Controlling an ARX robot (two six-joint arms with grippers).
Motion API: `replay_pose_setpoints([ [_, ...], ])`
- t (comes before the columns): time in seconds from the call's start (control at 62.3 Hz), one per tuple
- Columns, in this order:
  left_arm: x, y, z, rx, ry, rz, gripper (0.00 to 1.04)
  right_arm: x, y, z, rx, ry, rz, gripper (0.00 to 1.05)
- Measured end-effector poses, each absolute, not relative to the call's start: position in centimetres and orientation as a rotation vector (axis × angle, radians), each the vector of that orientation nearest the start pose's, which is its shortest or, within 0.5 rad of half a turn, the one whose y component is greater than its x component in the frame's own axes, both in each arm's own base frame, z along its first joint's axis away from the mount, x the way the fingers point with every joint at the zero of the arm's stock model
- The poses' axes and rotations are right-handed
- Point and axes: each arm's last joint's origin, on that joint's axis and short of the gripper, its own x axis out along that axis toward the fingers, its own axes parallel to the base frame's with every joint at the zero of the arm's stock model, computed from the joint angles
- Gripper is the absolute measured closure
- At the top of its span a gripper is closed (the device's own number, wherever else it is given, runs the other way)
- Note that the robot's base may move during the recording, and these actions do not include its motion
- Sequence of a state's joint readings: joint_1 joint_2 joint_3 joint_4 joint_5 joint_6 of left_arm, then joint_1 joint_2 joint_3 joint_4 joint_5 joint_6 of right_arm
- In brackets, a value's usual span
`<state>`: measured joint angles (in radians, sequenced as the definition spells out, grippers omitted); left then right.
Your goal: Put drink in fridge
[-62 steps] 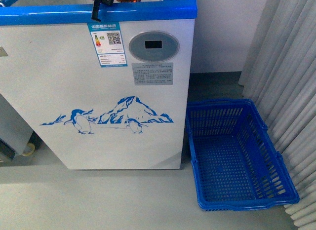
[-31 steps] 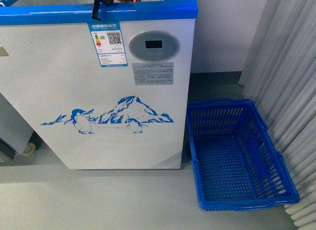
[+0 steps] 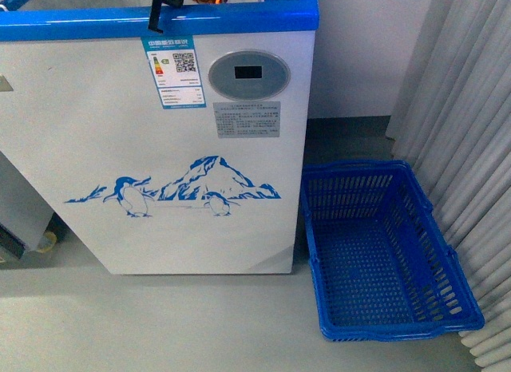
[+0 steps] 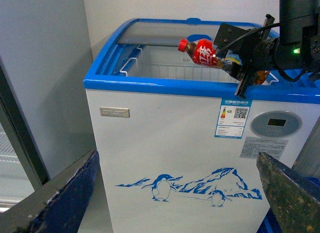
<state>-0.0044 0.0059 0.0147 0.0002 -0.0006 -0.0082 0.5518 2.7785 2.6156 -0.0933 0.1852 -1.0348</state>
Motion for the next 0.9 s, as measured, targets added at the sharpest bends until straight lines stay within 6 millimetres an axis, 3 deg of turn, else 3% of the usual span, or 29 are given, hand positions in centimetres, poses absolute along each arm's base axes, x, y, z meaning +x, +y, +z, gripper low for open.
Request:
replay_pose_setpoints([
  [0.08, 9.7, 0.0, 16.8, -0.008, -0.009, -0.004, 0.08, 52.3, 31.6, 19.3, -1.11, 0.029, 0.461, 0.67],
  [0.241, 9.7, 0.0, 16.8, -0.008, -0.009, -0.004, 0.08, 52.2, 31.5, 20.8, -1.09, 0.014, 0.47, 0.38],
  [0.466, 9.7, 0.0, 16.8, -0.008, -0.009, -0.004, 0.08, 52.3, 31.3, 22.1, -1.076, -0.02, 0.443, 0.06],
  [0.61, 9.7, 0.0, 16.8, -0.008, -0.009, -0.004, 0.08, 52.3, 31.3, 22.3, -1.073, -0.023, 0.432, 0.07],
  [0.739, 9.7, 0.0, 16.8, -0.008, -0.009, -0.004, 0.08, 52.2, 31.1, 23.9, -1.037, -0.044, 0.399, 0.07],
  [0.899, 9.7, 0.0, 16.8, -0.008, -0.009, -0.004, 0.08, 52.2, 30.6, 24.9, -0.908, 0.009, 0.371, 0.07],
])
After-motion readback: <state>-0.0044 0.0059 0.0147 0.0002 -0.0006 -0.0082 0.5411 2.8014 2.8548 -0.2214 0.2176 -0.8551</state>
